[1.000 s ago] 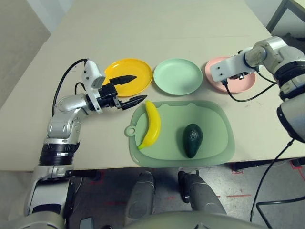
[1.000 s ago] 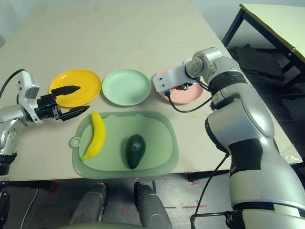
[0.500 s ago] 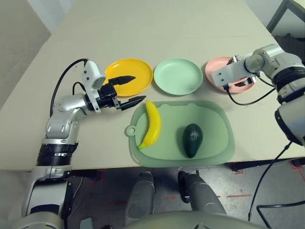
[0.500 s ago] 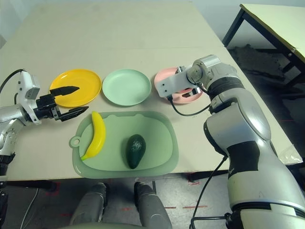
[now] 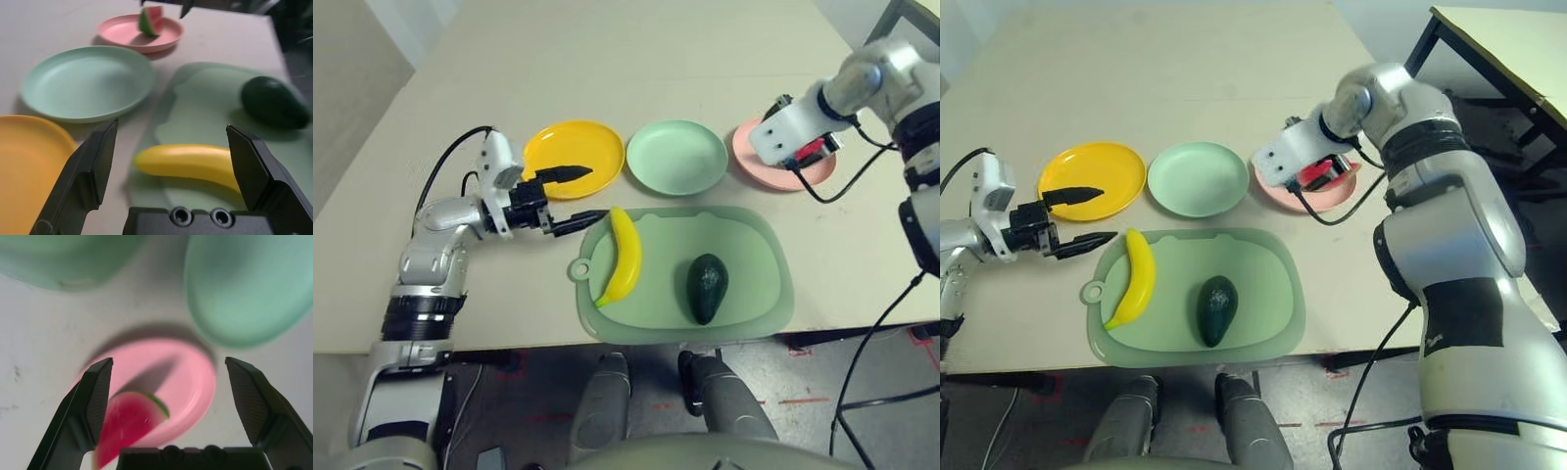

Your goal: Place the fruits into color-matched plates.

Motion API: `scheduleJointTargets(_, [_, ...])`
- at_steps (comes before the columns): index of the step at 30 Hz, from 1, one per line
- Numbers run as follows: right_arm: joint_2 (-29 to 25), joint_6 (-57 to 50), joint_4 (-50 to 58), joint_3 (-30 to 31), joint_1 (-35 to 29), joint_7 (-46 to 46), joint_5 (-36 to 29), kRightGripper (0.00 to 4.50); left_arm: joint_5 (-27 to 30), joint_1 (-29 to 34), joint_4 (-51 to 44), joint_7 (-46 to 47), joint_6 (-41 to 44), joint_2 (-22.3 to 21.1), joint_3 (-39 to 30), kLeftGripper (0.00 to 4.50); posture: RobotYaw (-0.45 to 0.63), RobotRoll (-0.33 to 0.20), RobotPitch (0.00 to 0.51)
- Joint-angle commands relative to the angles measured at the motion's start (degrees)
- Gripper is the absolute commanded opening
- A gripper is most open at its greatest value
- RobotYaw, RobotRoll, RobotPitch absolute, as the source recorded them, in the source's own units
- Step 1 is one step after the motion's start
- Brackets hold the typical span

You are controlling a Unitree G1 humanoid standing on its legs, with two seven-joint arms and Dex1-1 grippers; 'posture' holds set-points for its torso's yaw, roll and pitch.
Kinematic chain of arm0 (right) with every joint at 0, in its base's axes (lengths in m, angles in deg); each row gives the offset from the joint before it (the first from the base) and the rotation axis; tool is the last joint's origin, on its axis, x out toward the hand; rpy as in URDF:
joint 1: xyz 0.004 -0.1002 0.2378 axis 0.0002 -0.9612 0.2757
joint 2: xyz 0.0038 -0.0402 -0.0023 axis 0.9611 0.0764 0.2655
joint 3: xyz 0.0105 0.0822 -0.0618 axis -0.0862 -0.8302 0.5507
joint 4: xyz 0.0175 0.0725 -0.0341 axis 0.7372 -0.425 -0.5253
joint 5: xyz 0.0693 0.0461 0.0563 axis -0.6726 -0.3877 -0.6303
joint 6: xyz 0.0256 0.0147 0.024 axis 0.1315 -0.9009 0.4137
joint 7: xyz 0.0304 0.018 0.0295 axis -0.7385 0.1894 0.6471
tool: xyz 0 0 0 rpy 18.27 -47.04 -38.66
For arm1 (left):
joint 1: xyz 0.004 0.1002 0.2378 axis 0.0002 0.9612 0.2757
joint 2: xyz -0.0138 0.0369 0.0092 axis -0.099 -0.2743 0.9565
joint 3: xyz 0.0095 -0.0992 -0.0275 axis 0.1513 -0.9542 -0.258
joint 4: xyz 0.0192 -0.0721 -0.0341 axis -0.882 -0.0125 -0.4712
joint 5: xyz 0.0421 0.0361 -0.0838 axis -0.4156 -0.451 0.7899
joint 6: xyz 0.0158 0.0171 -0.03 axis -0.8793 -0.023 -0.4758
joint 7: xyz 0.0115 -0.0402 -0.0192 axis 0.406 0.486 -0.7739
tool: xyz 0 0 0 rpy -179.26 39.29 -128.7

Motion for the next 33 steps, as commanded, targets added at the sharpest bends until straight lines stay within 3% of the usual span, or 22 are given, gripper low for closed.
scheduleJointTargets(1, [-4.86, -5.69, 19.35, 3.97, -4.95, 5.44, -13.84, 4.47, 2.02, 1.47, -2.67, -5.96, -0.05, -2.35, 0.38, 4.5, 0.05, 0.0, 0.182])
scheduleJointTargets(8, [-14.65, -22.01, 50.77, 8.7, -12.25, 5.44, -25.52, 4.47, 2.01, 1.07, -3.34, -7.67, -0.12, -2.3, 1.02, 4.5, 0.04, 0.0, 0.186])
scheduleJointTargets(12, [-15.39, -33.19, 62.42, 7.45, -14.96, 5.44, -29.13, 4.47, 1.6, 1.26, -3.24, -7.51, -0.45, -1.74, 1.42, 4.5, 0.04, 0.0, 0.188])
scheduleJointTargets(18, [-11.29, -40.61, 66.48, 5.53, -18.05, 5.44, -26.58, 4.47, 1.04, 1.06, -3.1, -7.43, -0.67, -1.48, 1.83, 4.5, 0.04, 0.0, 0.186])
scheduleJointTargets(26, [-9.57, -42.72, 64.72, 7.79, -18.28, 5.44, -21.43, 4.47, 0.63, 0.53, -2.1, -7.14, -1.35, -1.04, 2.17, 4.5, 0.04, 0.0, 0.186])
scheduleJointTargets(33, [-8.9, -44.32, 66.4, 9.14, -20.28, 5.44, -21.34, 4.47, 0.21, 0.12, -1.53, -7.17, -1.95, -1.35, 1.92, 4.5, 0.05, 0.0, 0.185])
